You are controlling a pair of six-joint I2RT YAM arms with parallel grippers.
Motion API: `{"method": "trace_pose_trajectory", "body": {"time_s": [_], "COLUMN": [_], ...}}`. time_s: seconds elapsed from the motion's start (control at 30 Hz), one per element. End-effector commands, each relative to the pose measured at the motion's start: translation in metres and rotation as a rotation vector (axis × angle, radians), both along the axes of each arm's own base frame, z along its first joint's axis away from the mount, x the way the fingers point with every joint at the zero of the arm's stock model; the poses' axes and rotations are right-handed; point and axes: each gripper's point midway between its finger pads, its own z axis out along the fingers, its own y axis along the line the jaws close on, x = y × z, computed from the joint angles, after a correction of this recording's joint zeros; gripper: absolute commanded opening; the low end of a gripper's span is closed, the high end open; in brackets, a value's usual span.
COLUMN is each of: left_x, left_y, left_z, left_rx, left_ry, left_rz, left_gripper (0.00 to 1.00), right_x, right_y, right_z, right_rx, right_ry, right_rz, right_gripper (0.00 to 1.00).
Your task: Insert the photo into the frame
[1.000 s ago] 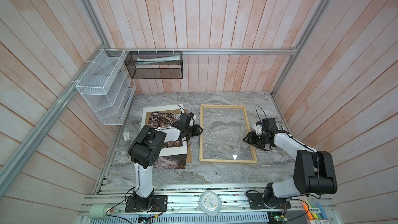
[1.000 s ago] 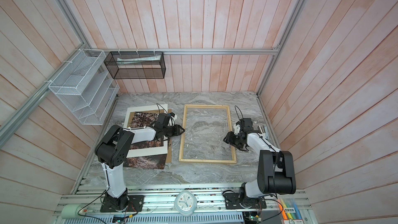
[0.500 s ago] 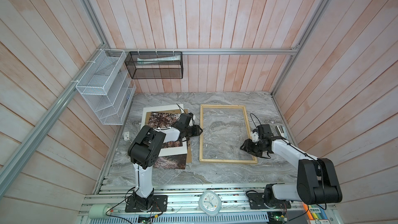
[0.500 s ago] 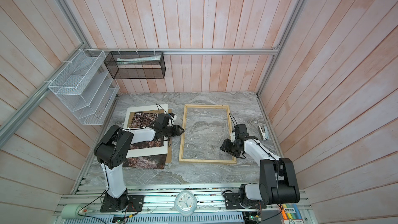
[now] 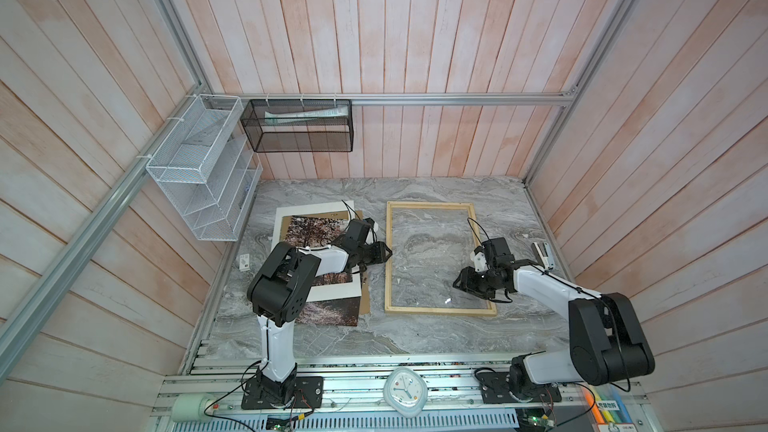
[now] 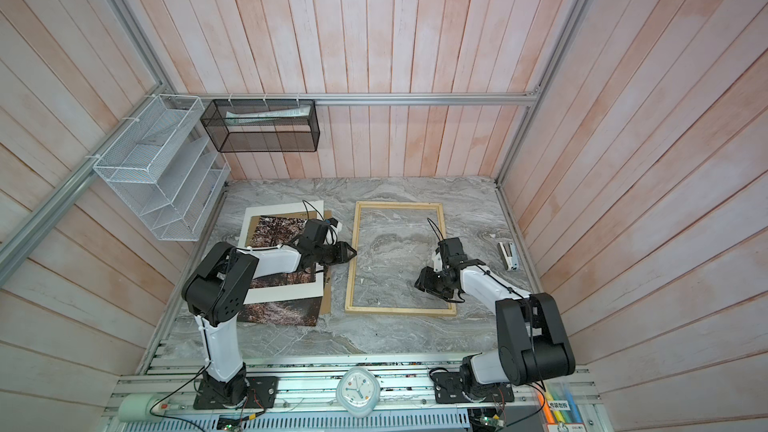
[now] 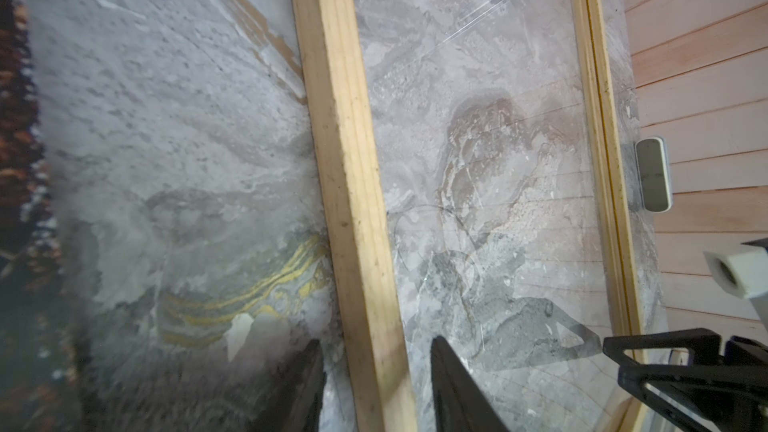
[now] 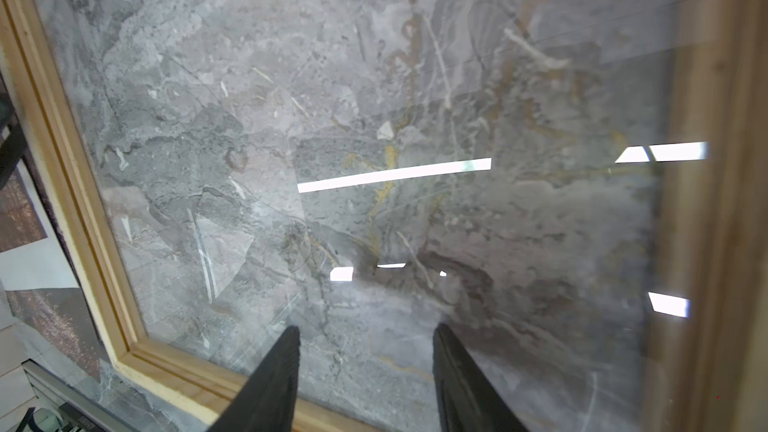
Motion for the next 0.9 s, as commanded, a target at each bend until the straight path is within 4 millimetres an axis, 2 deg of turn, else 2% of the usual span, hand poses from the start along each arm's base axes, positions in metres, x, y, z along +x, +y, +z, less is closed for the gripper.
{"method": "trace_pose_trajectory", "body": {"time_s": [0.0,0.1,0.33,0.47,0.53,0.63,0.87], "left_x": [-0.008,-0.007,-0.007,-0.007,-0.007,-0.008,-0.008], "left_y": [0.004,0.004,0.004,0.004,0.005,0.006,0.005], "left_z": [-0.013,-0.013,-0.013,-0.014,-0.014,-0.016,-0.023], "left_rx": [0.041,0.042,0.043,0.045,0.047,0.056,0.06], "left_ry": [0.031,0.031,0.03,0.031,0.03,0.03,0.041], "left_rz": [-0.006,-0.007,-0.006,-0.005,-0.004,0.001,-0.011], "left_gripper": [0.45,0.45,0.45,0.45,0.45,0.44,0.45], "right_x": [-0.026,-0.03,-0.039,-0.043,-0.046,-0.05,-0.057], "right_y": [0.006,0.024,0.082,0.097,0.089,0.064,0.022], "right_z": [-0.021,-0.023,-0.021,-0.019,-0.022,-0.025,-0.024], "right_rx": [-0.06,-0.05,-0.004,-0.032,-0.1,-0.207,-0.283], "right_ry": [0.123,0.133,0.13,0.129,0.143,0.149,0.13], "right_rz": [0.04,0.081,0.226,0.275,0.262,0.193,-0.002], "right_gripper": [0.53,0.53,0.51,0.51,0.51,0.52,0.59]}}
